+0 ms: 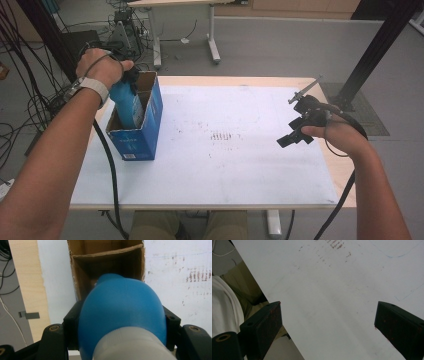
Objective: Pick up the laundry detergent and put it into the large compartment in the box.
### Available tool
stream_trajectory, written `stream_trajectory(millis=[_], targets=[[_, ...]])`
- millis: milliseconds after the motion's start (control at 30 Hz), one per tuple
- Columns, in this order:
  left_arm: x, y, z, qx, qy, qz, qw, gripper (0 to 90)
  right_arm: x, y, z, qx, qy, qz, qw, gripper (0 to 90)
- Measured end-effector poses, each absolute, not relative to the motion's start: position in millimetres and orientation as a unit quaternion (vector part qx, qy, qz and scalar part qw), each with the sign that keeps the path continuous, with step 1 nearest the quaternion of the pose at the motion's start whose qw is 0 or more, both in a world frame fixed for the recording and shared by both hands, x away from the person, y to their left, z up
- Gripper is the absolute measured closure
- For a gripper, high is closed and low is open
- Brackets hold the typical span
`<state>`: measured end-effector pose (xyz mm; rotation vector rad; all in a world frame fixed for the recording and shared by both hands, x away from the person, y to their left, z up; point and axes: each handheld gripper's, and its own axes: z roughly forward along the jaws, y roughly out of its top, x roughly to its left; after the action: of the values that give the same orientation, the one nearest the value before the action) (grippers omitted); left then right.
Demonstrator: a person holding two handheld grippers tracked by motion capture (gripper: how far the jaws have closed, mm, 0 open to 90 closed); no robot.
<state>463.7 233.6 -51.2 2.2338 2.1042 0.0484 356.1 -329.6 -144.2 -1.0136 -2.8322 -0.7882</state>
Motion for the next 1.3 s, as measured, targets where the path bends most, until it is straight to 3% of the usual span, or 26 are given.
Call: stream_trajectory(millis=[1300], targets=[[467, 230, -97, 0.732, 0.680, 0.023, 0.029, 37.6, 359, -328, -150, -0.332, -0.910, -0.248, 0.023, 7.5]])
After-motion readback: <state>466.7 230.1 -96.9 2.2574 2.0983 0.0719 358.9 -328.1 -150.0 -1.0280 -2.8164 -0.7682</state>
